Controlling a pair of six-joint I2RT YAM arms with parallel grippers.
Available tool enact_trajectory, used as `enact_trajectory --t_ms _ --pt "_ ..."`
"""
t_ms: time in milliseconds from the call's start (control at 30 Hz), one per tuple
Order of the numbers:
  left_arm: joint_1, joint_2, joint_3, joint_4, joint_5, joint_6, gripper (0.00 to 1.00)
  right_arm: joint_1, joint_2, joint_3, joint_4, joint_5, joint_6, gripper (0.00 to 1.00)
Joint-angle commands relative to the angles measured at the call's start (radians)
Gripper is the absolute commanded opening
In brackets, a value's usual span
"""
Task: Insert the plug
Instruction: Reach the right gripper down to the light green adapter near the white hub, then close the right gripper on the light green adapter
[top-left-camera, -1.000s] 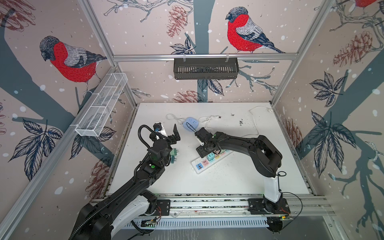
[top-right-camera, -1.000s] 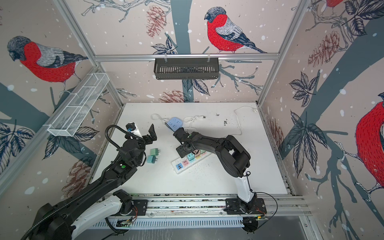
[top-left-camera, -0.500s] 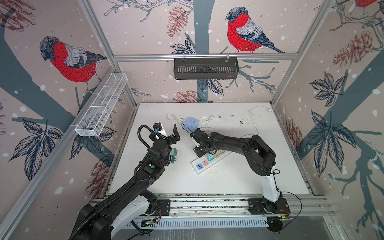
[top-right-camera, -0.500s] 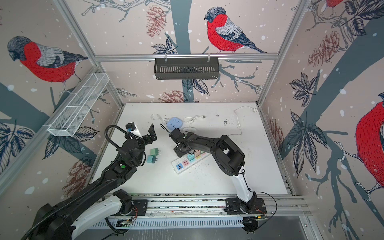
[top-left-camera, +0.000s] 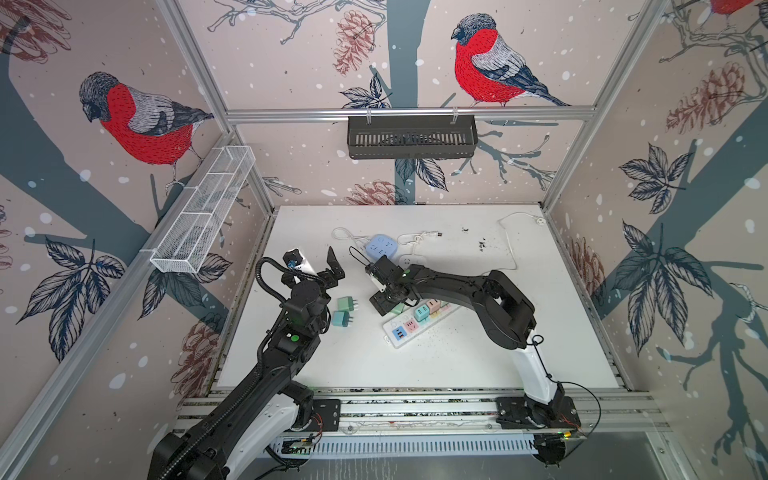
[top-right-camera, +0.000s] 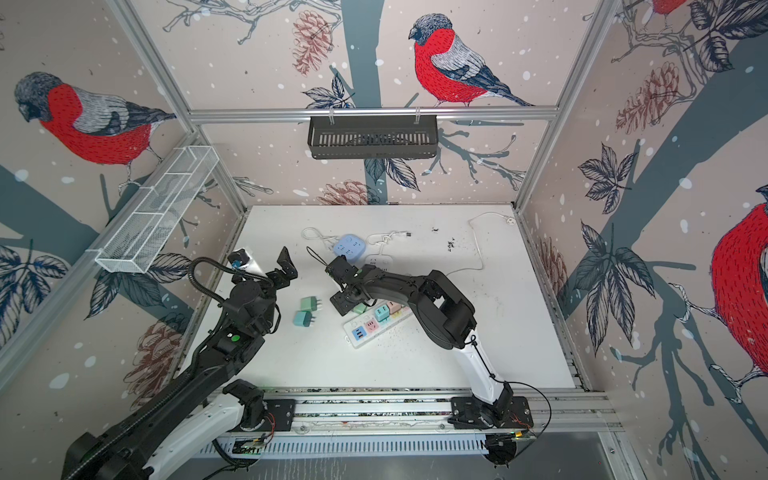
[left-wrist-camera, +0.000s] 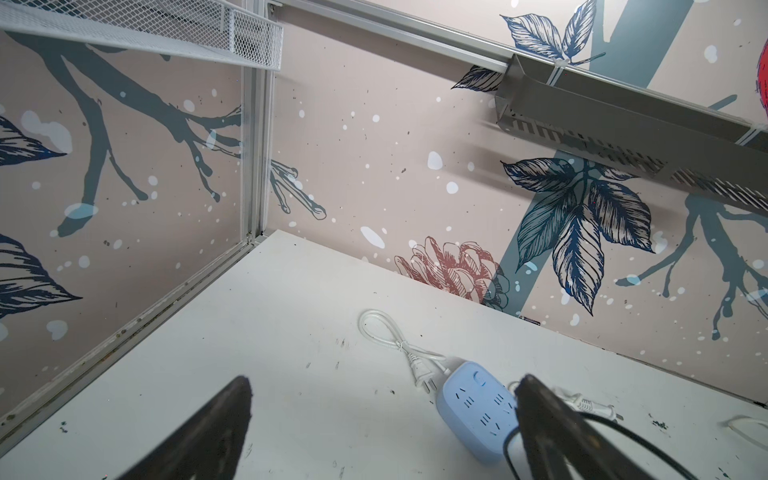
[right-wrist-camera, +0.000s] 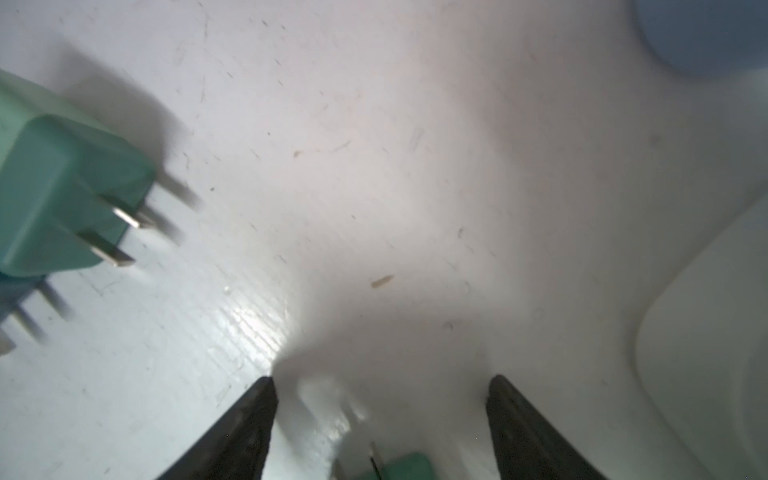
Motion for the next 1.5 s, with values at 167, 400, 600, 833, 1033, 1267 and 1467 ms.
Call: enact_trajectory --t_ms 167,400,600,833,1033,1267,1467 --pt "0.013 0.03 0.01 0.006 0.044 -0.036 0.98 -0.008 -0.142 -0.164 -0.027 0.05 -0.022 0.94" --pt "0.015 0.025 0.009 0.006 0.049 -0.033 0.98 -0.022 -0.202 -0.245 -0.056 0.097 -0.016 0.97" --pt "0.014 0.029 0.014 0.003 0.062 -0.033 0.98 -0.093 -0.309 -0.391 -0.002 0.047 0.002 0.99" --pt "0.015 0.025 0.012 0.002 0.07 -0.034 0.98 -0.128 -0.36 -0.41 0.053 0.019 0.02 1.0" --pt "0.016 0.026 0.012 0.002 0.069 -0.033 0.98 -0.082 -0.308 -0.349 0.04 0.023 0.008 1.0" --pt "0.016 0.031 0.012 0.007 0.071 -0.033 0.98 -0.057 -0.279 -0.331 0.045 0.011 0.007 1.0" --pt "0.016 0.029 0.012 0.006 0.074 -0.033 0.98 -0.058 -0.244 -0.308 0.061 0.054 0.027 0.98"
